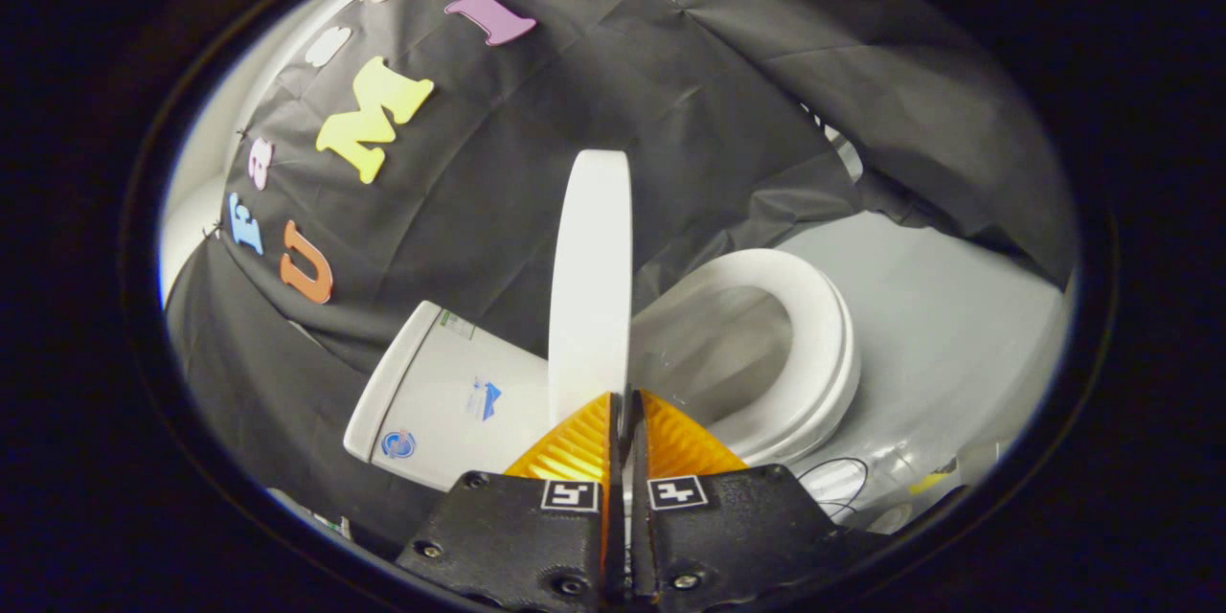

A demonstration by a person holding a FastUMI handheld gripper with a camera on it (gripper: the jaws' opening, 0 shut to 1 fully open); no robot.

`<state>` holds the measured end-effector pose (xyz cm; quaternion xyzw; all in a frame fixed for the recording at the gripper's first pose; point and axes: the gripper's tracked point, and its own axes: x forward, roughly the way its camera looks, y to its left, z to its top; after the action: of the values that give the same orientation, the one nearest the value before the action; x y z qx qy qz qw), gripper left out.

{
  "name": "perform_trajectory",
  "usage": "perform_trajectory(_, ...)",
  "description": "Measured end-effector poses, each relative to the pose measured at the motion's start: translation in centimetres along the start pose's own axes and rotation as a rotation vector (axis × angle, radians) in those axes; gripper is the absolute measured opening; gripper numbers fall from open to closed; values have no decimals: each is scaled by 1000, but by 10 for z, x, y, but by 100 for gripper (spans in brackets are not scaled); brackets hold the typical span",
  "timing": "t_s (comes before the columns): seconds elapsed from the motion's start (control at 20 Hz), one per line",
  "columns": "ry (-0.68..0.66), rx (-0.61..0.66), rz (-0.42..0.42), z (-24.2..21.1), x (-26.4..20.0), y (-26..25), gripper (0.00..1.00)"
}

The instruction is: Open the toilet lid.

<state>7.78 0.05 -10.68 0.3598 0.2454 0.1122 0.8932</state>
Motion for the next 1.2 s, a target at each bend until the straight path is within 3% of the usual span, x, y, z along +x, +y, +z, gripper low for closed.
perform_trajectory(1.2,-51,-197,-55,-4,-3,69,6)
